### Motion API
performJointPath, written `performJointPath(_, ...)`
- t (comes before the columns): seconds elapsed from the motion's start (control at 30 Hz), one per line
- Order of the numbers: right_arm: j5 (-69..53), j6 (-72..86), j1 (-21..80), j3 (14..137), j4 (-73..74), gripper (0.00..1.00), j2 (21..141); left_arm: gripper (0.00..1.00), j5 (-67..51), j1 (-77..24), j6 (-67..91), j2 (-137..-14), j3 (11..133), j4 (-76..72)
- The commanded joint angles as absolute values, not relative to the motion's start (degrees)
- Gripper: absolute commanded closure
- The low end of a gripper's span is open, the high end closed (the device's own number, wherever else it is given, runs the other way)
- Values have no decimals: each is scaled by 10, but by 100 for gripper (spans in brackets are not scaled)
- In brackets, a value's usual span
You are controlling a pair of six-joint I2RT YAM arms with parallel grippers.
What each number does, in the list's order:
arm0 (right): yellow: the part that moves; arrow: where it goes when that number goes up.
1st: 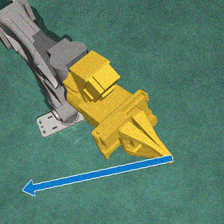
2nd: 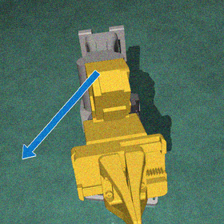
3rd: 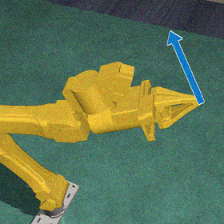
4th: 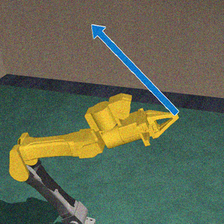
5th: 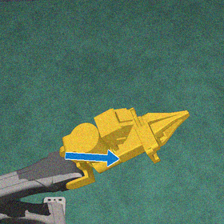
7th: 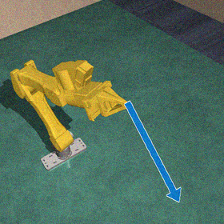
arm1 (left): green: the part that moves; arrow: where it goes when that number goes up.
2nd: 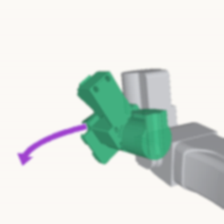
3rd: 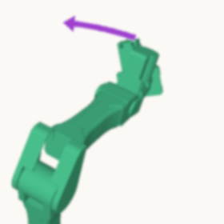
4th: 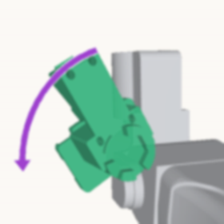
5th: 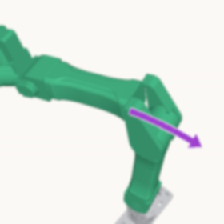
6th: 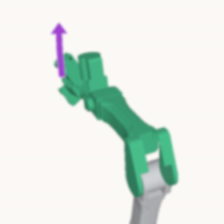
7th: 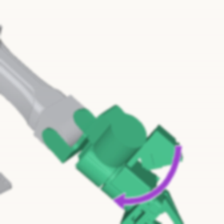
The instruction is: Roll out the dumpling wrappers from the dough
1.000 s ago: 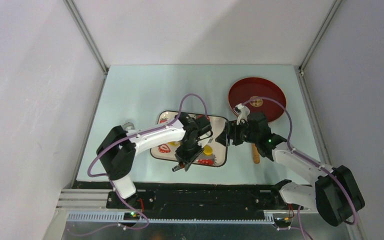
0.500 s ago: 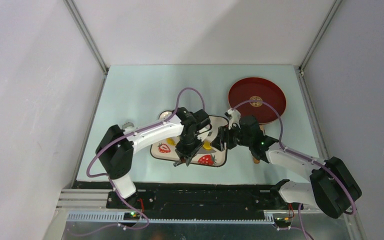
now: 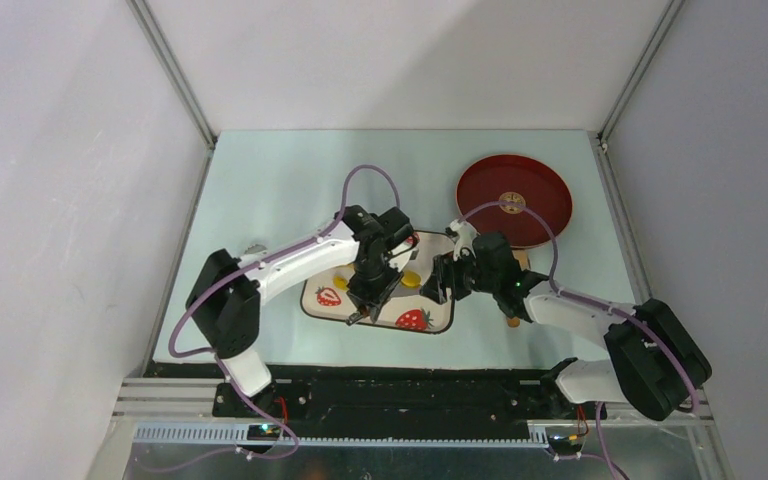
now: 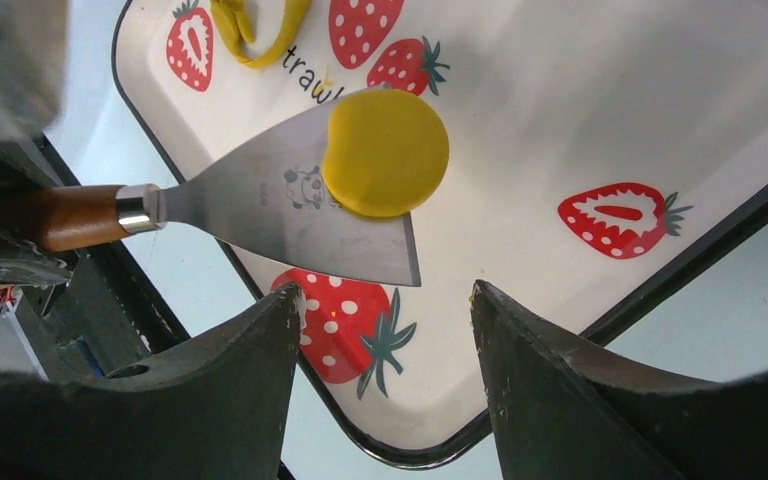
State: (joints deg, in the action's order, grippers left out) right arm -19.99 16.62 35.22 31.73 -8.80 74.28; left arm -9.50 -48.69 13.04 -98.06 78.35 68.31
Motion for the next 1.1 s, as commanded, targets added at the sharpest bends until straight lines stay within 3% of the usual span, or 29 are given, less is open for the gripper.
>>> performJointPath(0.0, -210, 153, 354, 328, -123, 33, 753, 100, -127, -476, 137, -938, 814, 684)
performJointPath(0.3, -226, 151, 350, 338, -129, 33, 771, 100, -167, -478, 131, -936, 829, 684)
performJointPath(0.7, -242, 138, 348, 348, -70, 30, 707, 100, -40, -475, 139, -977, 793, 683)
performJointPath(0.93, -242, 168, 324, 357, -81, 29, 753, 100, -118, -480, 114, -986, 806, 694)
performJointPath(1.07, -250, 177, 314, 358, -85, 29, 759, 100, -39, -497, 108, -1027, 830, 773)
